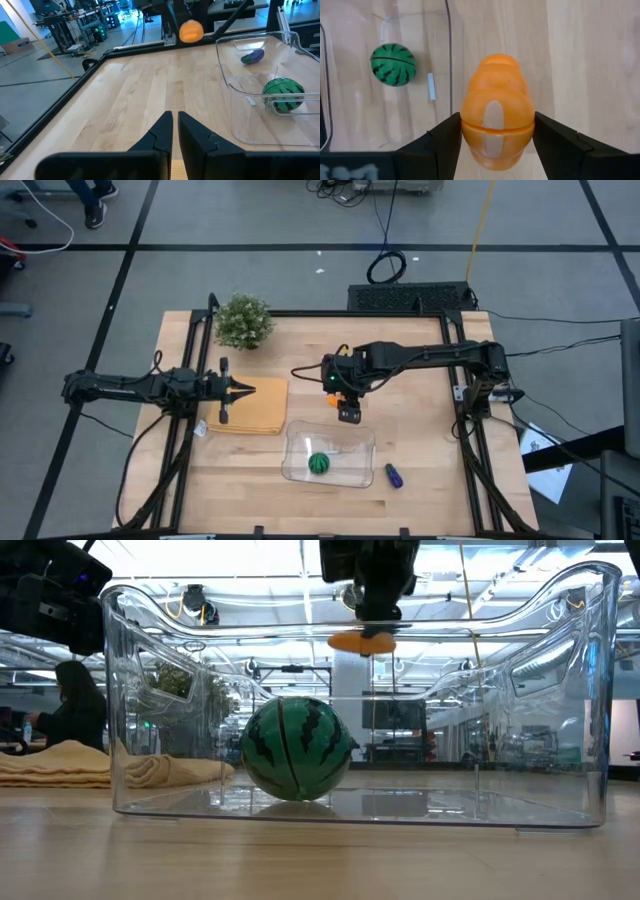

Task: Pick and placing Produce into tupperware
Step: Put the light orange croissant into the transparent bin

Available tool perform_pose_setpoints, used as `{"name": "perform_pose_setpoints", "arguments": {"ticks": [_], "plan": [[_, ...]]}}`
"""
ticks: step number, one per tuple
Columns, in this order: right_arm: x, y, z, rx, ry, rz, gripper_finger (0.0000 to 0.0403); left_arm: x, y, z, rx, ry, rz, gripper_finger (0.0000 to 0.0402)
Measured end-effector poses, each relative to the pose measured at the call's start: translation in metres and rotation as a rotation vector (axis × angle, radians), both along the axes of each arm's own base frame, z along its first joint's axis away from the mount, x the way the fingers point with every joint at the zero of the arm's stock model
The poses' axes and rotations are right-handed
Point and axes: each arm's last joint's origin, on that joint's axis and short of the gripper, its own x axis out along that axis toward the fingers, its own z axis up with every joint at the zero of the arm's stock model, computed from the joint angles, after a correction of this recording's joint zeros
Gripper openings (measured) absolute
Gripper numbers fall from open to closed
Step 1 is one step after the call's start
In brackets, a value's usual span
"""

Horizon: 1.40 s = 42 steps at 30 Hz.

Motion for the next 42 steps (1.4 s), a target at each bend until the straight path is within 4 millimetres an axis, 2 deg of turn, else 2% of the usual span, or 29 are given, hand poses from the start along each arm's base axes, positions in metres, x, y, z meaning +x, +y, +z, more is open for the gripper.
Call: {"name": "perform_pose_setpoints", "arguments": {"ticks": [9, 19, 24, 33, 42], "plan": [[-0.004, 0.002, 0.017, -0.004, 0.022, -0.017, 0.0215, 0.0, 0.0, 0.0, 0.0, 0.0, 0.0, 0.0033], [-0.006, 0.004, 0.017, 0.0, 0.05, -0.023, 0.0215, 0.0, 0.0, 0.0, 0.0, -0.004, 0.0, 0.0033], [-0.007, 0.011, 0.018, -0.001, 0.05, -0.004, 0.0215, 0.0, 0.0, 0.0, 0.0, -0.005, 0.0, 0.0033], [-0.011, 0.036, 0.026, 0.012, 0.022, 0.04, 0.0215, 0.0, 0.0, 0.001, 0.0, -0.006, 0.0, 0.0033], [-0.018, 0.039, 0.042, 0.023, 0.005, 0.019, 0.0215, 0.0, 0.0, 0.001, -0.001, -0.007, 0.001, 0.0033]]}}
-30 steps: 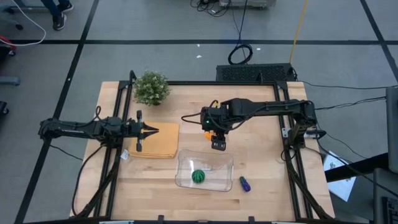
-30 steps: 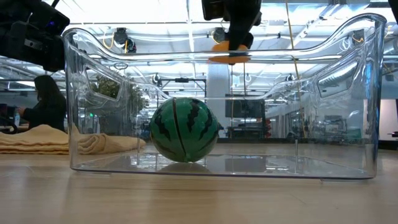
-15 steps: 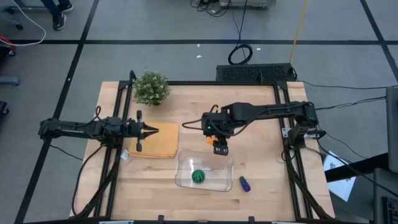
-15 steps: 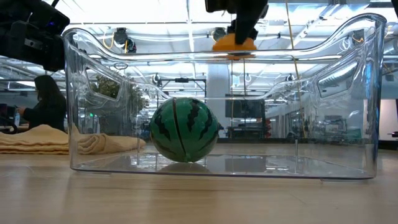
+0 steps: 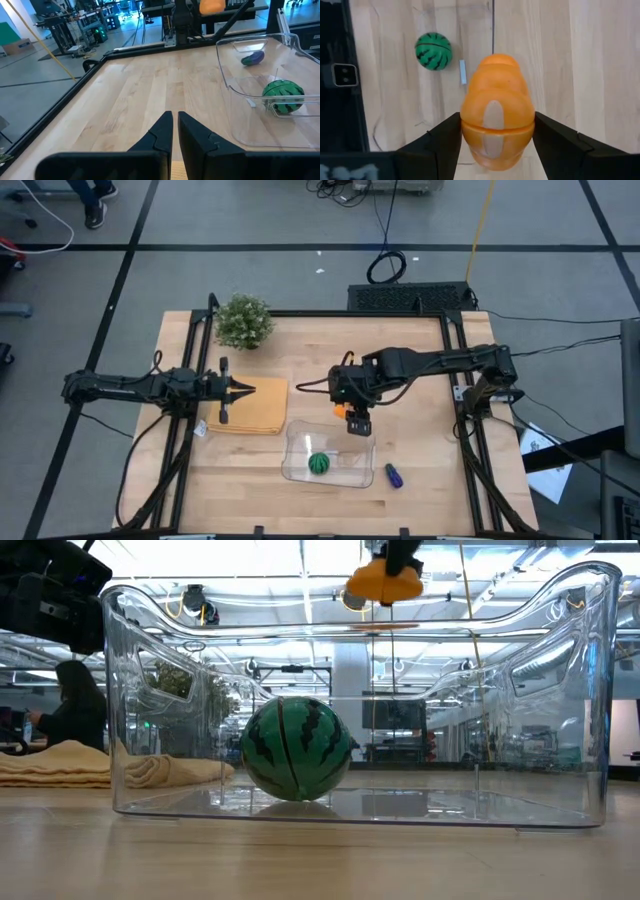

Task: Pick and placing Produce into tupperware
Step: Put the light orange croissant into the transparent bin

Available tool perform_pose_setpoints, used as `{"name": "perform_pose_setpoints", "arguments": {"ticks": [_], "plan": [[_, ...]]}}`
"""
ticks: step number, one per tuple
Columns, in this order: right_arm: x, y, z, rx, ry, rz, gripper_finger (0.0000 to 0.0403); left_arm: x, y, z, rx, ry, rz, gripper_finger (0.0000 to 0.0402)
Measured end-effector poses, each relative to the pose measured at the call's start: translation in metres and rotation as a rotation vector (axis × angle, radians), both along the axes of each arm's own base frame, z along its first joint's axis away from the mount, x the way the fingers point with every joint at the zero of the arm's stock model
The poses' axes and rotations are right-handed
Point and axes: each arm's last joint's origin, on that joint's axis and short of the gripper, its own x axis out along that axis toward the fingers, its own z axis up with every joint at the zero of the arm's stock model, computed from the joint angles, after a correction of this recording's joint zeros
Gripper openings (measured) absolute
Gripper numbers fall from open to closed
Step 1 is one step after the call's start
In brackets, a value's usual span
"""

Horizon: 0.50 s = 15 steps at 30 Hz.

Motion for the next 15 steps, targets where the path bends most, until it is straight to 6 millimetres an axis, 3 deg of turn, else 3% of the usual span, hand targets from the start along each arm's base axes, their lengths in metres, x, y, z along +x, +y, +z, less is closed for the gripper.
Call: {"name": "perform_pose_setpoints", "arguments": {"ticks": [5, 15], "plan": [[0.0, 0.0, 0.01, 0.009, -0.031, -0.017, 0.0215, 0.0, 0.0, 0.0, 0.002, 0.0, 0.008, 0.0033], [-0.001, 0.013, 0.011, 0.014, -0.039, 0.016, 0.0215, 0.0, 0.0, 0.0, 0.001, 0.0, 0.01, 0.0033]]}}
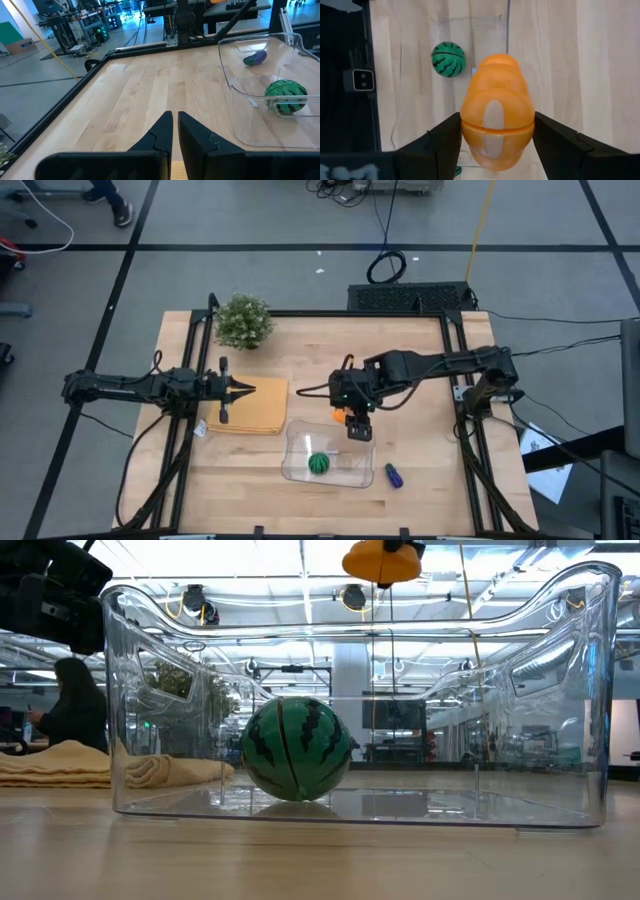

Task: Pick and placing Produce into tupperware
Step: Put the light orange croissant into the transparent bin

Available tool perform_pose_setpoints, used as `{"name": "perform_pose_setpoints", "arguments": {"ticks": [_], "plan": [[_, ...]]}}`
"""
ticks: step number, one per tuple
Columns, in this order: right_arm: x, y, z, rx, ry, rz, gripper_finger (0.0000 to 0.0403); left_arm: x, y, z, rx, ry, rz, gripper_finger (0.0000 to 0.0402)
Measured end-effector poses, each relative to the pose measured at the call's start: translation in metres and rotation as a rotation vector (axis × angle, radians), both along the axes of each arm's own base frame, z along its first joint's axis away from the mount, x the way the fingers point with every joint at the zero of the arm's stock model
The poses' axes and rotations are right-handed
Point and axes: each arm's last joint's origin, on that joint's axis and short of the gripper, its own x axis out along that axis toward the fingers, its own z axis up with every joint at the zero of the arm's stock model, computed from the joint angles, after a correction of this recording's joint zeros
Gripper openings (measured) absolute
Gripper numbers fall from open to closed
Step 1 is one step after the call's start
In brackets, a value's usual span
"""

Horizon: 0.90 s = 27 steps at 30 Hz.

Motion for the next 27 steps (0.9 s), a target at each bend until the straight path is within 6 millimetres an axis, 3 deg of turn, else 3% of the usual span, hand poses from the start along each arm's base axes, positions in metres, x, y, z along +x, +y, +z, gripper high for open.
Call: {"name": "perform_pose_setpoints", "arguments": {"ticks": [10, 18, 27], "plan": [[0.001, 0.016, 0.001, 0.009, -0.031, 0.017, 0.0215, 0.0, 0.0, 0.0, -0.002, 0.0, 0.0, 0.0033], [0.004, 0.018, -0.002, -0.011, -0.037, 0.009, 0.0215, 0.0, 0.0, 0.0, -0.002, 0.0, 0.0, 0.0033], [0.011, 0.021, -0.028, -0.017, 0.0, 0.019, 0.0215, 0.0, 0.0, 0.0, -0.002, 0.002, 0.001, 0.0033]]}}
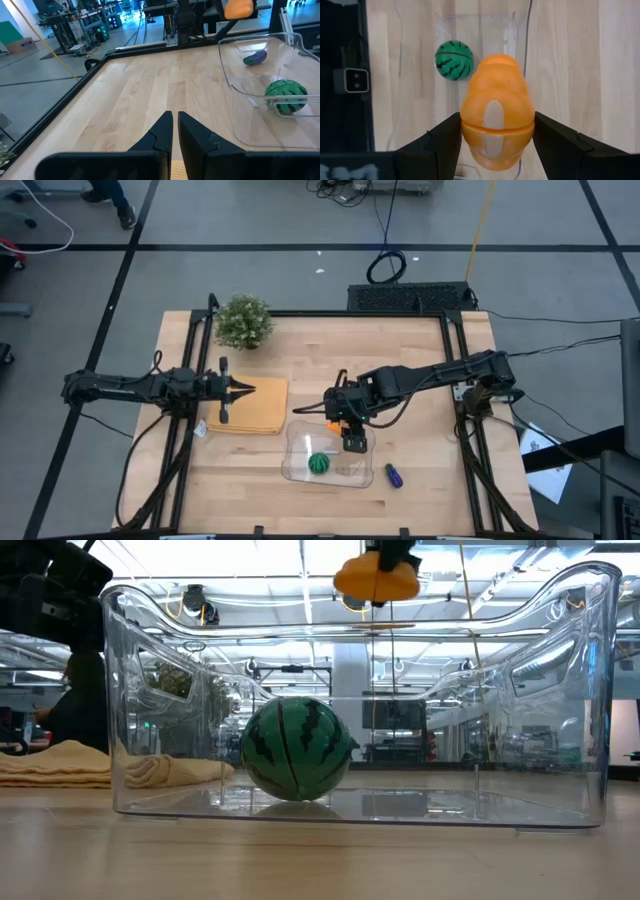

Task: Pick and placing Produce into tupperware
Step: Put the light orange croissant into the transparent bin

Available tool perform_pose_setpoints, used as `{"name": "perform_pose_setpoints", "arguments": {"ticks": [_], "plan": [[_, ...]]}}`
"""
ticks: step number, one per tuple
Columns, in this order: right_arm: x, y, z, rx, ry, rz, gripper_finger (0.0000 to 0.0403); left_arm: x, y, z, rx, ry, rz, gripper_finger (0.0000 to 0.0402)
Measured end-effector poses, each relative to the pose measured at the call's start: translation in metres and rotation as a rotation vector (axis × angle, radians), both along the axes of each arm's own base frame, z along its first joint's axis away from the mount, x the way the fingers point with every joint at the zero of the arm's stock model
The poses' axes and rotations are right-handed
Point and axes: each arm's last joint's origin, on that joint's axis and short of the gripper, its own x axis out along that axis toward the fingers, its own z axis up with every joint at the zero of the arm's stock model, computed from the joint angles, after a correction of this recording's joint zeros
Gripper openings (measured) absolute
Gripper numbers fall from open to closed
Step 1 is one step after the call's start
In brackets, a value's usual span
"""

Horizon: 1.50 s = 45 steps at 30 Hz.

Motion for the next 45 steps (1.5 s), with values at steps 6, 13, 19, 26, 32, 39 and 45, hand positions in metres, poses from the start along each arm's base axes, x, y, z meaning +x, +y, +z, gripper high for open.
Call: {"name": "perform_pose_setpoints", "arguments": {"ticks": [6, 13, 19, 26, 32, 39, 45], "plan": [[0.004, 0.001, -0.017, 0.007, -0.018, -0.008, 0.0215, 0.0, 0.0, 0.0, 0.0, 0.001, 0.0, 0.0033], [0.003, 0.0, -0.03, 0.004, 0.005, -0.012, 0.0215, 0.0, 0.0, 0.0, 0.0, 0.001, 0.0, 0.0033], [0.002, 0.0, -0.036, 0.002, 0.015, -0.012, 0.0215, 0.0, 0.0, 0.0, 0.0, 0.001, 0.0, 0.0033], [0.002, 0.0, -0.037, 0.004, 0.016, -0.016, 0.0215, 0.0, 0.0, 0.0, 0.0, 0.001, 0.0, 0.0033], [0.006, 0.001, -0.042, 0.008, 0.002, -0.019, 0.0215, 0.0, 0.0, 0.0, 0.0, 0.002, 0.0, 0.0033], [0.006, 0.0, -0.059, 0.008, 0.007, -0.021, 0.0215, 0.0, 0.0, -0.001, 0.0, 0.008, 0.0, 0.0033], [0.006, 0.0, -0.072, 0.02, -0.006, -0.037, 0.0215, 0.0, 0.0, -0.001, 0.0, 0.007, 0.0, 0.0033]]}}
